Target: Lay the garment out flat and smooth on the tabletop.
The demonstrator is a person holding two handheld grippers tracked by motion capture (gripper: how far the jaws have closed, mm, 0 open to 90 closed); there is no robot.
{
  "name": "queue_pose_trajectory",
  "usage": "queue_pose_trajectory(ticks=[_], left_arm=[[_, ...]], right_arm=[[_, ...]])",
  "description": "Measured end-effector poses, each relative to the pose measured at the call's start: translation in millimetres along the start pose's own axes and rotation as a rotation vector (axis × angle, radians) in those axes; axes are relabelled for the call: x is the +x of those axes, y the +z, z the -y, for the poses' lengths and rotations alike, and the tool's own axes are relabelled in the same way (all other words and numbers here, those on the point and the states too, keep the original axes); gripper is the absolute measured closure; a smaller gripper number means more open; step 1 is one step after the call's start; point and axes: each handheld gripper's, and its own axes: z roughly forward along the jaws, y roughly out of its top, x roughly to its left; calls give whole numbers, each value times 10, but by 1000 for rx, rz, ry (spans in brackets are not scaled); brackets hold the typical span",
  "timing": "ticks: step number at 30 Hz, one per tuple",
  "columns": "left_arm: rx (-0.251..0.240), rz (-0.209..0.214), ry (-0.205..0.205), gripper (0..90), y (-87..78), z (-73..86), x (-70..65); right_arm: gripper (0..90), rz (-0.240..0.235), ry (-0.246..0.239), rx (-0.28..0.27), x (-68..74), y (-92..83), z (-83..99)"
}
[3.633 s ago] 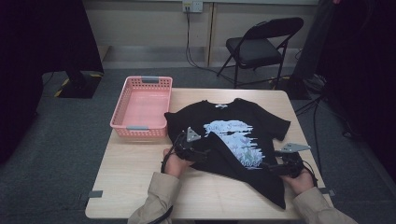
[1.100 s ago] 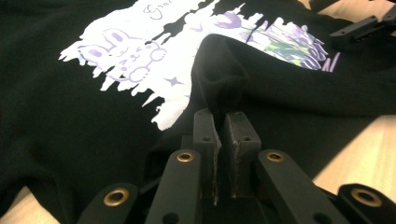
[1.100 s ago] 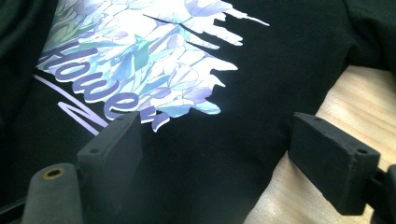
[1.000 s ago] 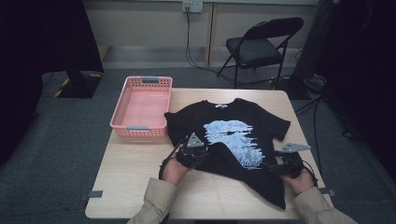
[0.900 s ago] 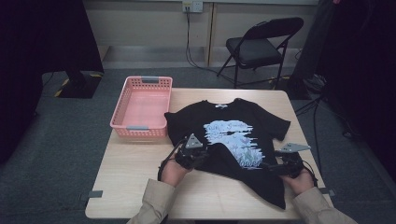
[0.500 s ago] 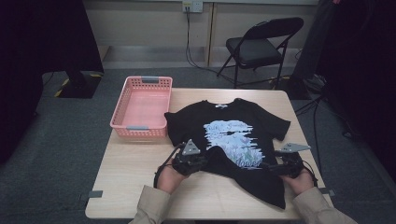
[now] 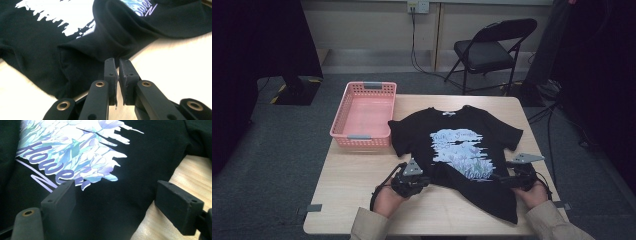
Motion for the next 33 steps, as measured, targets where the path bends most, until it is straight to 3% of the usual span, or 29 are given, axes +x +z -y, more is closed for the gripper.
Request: queue_pose_trajectory(ticks=[8,10,14,18,23,25,26,29,33], left_arm=[[-3,-1,2,839,-59,80,-34],[-35,-3,-7,666,-41,73,-18],[-65,-44,1,454,22,22,-15],[-74,-38,-16,436,107,-37,-6],[-66,-23,-52,476,209,-68,2],[-57,-42,-58,505,217,-83,6],[-52,-36,-53,599,216,-86,16],[-45,-34,-59,754,212,-90,36],[-21,-14,-28,865,184,-94,-4]], right_arm=[[170,0,0,0,0,0,0],[170,0,0,0,0,0,0],[170,0,0,0,0,0,0],[170,0,0,0,0,0,0],[170,0,0,0,0,0,0],[170,-1,0,0,0,0,0],[170,0,0,0,0,0,0],[170,-1,0,0,0,0,0],[169,-1,0,0,0,0,0]])
